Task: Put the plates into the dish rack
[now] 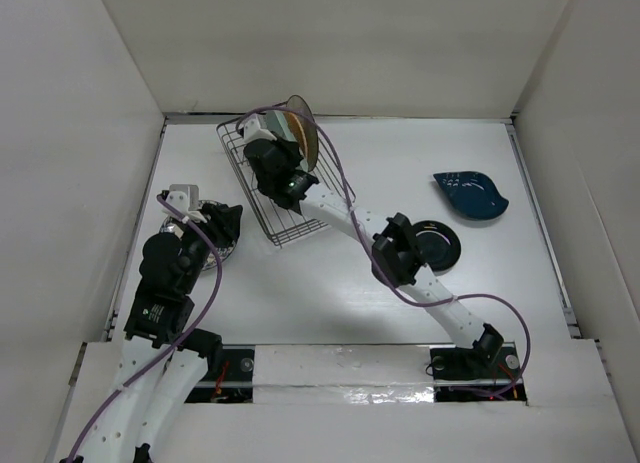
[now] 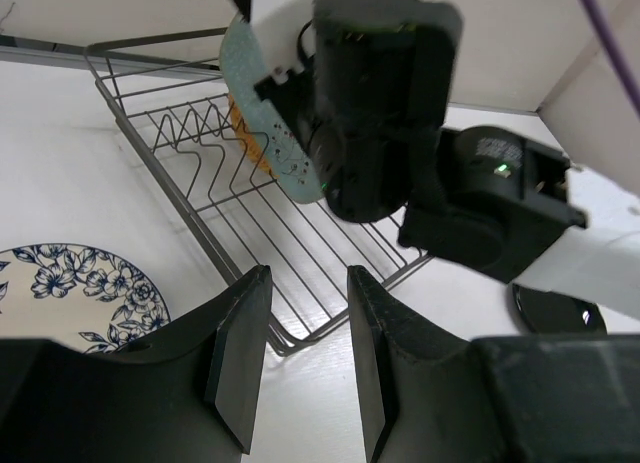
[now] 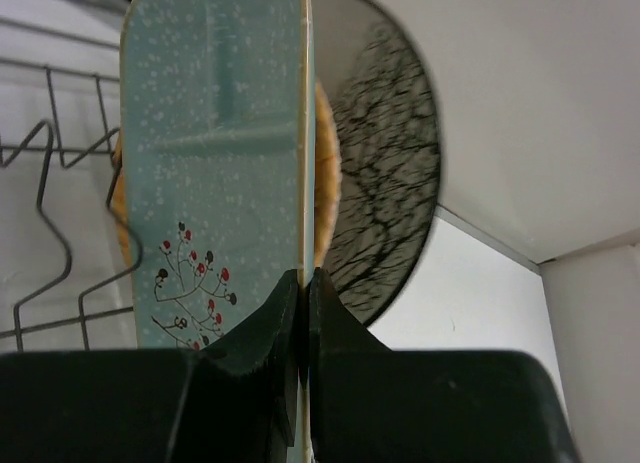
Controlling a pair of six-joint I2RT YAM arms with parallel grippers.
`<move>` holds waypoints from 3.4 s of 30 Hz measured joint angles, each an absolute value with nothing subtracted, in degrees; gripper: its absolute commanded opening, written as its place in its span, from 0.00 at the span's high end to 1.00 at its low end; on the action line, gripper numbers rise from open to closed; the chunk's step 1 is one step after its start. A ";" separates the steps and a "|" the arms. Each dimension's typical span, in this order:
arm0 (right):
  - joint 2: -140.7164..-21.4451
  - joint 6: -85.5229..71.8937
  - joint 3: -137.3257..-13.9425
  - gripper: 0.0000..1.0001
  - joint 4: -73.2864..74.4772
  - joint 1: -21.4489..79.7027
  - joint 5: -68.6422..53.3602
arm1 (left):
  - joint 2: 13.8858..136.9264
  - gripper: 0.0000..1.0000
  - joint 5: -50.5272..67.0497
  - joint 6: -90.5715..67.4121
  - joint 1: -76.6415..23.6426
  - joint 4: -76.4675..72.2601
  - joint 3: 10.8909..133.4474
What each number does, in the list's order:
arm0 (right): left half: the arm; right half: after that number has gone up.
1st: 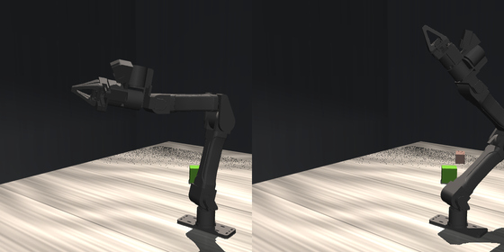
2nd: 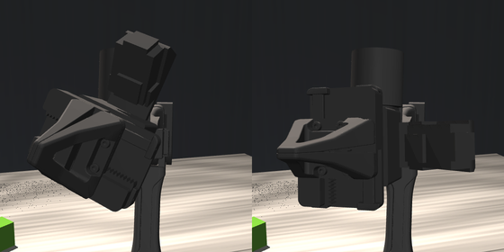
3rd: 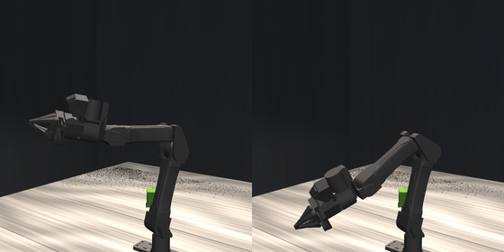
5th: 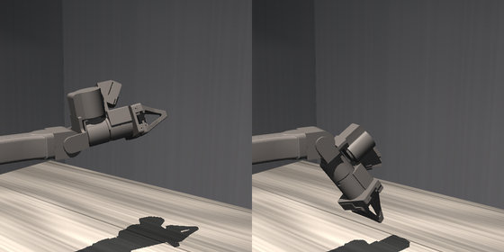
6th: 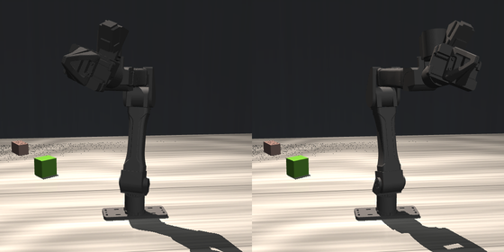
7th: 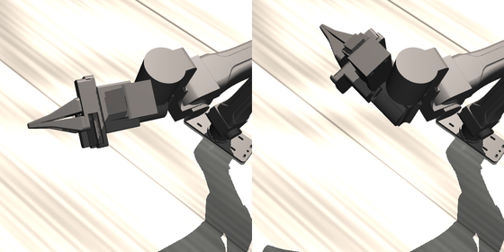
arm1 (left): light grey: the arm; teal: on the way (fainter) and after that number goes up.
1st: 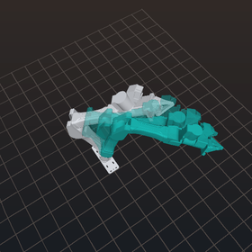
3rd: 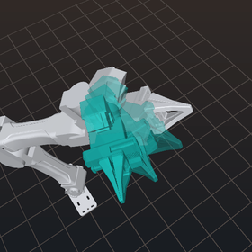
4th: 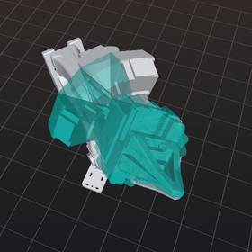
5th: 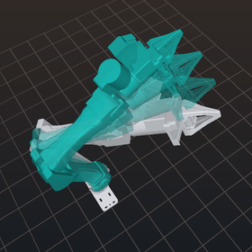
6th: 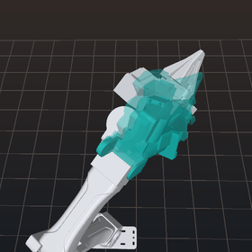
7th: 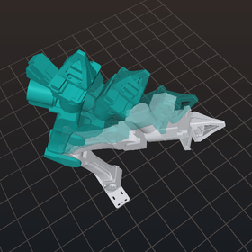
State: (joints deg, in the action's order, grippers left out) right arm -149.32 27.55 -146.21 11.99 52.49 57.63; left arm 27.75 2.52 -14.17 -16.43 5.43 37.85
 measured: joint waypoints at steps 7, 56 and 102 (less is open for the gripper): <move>-150.91 31.07 -146.21 1.00 10.09 53.71 60.29 | 28.51 0.67 2.52 -14.20 -16.43 5.43 37.85; -124.99 -16.34 -96.99 0.41 -1.61 47.31 34.54 | 48.64 0.62 -2.66 -31.11 -16.43 1.41 33.74; -123.87 0.86 -106.08 1.00 9.08 47.70 44.16 | 37.26 0.44 1.87 -27.05 -17.91 1.15 43.62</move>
State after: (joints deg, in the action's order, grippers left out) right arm -123.87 0.86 -106.08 9.08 47.70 44.16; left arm 37.26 1.87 -27.05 -17.91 1.15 43.62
